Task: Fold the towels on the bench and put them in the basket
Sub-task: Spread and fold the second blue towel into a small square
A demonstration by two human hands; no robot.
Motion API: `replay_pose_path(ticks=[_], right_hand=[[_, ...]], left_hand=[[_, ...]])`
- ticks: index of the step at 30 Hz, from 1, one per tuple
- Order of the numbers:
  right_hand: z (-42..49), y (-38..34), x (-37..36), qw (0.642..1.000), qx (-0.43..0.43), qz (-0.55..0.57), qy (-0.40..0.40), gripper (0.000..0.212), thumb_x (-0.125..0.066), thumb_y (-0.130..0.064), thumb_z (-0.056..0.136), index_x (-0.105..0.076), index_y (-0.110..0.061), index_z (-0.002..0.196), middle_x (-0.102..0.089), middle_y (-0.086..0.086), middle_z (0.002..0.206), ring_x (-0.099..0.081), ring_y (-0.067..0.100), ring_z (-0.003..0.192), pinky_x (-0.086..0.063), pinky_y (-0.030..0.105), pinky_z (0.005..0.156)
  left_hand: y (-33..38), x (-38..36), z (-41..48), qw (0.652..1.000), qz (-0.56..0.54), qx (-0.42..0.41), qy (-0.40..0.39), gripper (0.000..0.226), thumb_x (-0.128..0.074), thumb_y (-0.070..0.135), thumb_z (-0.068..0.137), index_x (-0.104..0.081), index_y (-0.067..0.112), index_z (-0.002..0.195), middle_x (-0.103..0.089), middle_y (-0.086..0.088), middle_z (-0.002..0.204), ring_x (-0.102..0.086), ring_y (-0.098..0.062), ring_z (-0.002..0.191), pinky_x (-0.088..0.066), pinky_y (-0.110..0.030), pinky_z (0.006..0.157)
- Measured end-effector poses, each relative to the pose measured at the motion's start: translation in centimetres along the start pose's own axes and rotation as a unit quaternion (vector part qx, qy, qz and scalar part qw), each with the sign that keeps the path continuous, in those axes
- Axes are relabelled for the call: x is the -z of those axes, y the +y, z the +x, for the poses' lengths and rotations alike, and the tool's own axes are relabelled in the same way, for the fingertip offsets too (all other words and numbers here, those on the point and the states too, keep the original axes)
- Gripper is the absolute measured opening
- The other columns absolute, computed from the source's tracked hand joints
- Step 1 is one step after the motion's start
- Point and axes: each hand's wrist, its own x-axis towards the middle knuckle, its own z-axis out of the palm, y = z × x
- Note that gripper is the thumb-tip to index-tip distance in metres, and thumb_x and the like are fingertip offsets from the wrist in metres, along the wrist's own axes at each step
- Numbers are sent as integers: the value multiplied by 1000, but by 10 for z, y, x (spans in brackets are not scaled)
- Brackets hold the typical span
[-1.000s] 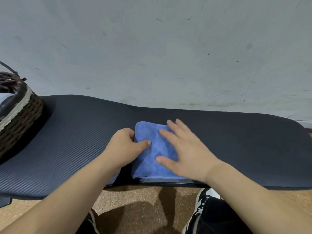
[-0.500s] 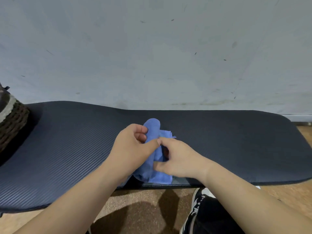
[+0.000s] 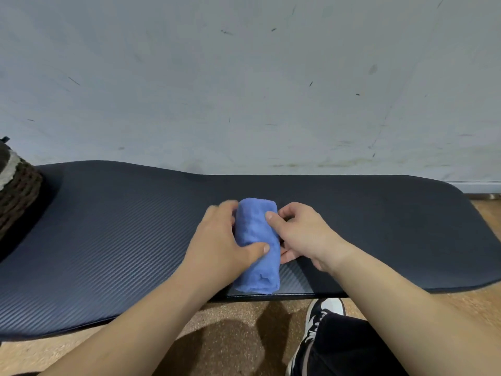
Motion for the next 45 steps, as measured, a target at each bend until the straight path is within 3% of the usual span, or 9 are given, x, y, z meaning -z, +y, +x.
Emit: replay_pose_path(ticks=[4,9,12,18,21,29,33,37,45], right_hand=[[2,-1,0,1000,7,-7,-2,26,-60,-28,104,-60,-5,113,-68,9,82,-67,9,48,-60,31,50],[11,0,3,995,45,69,-56,30,-69,-33,99,-64,-15,122,-78,9,106,-77,24,94,-60,57,91],[7,-12,6,978,86,126,-140,48,-74,-46,92,-64,-24,133,-73,0,128,-68,18,123,-47,55,112],[-12,-36,-24,940,92,79,-319,51,-66,-36,95,-62,-11,139,-65,13,140,-60,29,134,-43,53,115],[-20,-46,-50,930,87,58,-353,48,-69,-30,93,-66,-8,135,-68,15,136,-62,30,131,-46,51,113],[-57,-81,-158,957,60,172,-227,32,-71,-19,97,-68,2,121,-78,16,109,-77,24,95,-60,43,93],[-68,-120,-200,949,59,200,-239,21,-68,-16,99,-71,0,112,-79,14,97,-78,22,84,-62,41,83],[-71,-154,-236,963,63,92,-247,33,-76,-36,93,-74,-12,114,-80,6,99,-75,24,85,-63,41,77],[-63,-201,-326,961,78,4,-264,25,-75,-44,88,-70,-22,97,-62,1,83,-58,16,67,-56,31,61]], left_hand=[[-3,-5,-3,992,-76,81,-54,39,-88,44,73,-62,29,99,-73,10,90,-71,-5,82,-62,-38,80],[-6,25,-1,970,-223,69,-69,36,-89,22,78,-70,25,109,-79,4,100,-76,-13,93,-62,-47,89],[-10,59,-4,967,-231,33,-102,33,-83,20,83,-73,32,112,-78,4,108,-75,-17,103,-59,-50,96],[-32,118,-38,969,-199,-45,-141,42,-77,10,91,-71,34,126,-76,8,121,-71,-12,115,-56,-43,101],[-51,146,-57,977,-180,-32,-111,39,-79,13,90,-73,31,125,-77,9,118,-72,-10,113,-57,-40,100],[-119,205,-98,981,-161,109,1,43,-85,54,75,-77,22,102,-80,-1,98,-75,-14,91,-59,-33,83],[-137,239,-116,939,-316,131,35,43,-87,26,81,-70,13,118,-78,-13,112,-75,-28,106,-62,-44,91],[-158,277,-123,887,-421,139,127,61,-91,15,73,-64,7,127,-77,-14,117,-75,-29,108,-59,-53,97],[-215,371,-104,872,-353,157,301,51,-89,25,80,-66,6,121,-72,-18,119,-75,-30,102,-64,-38,77]])
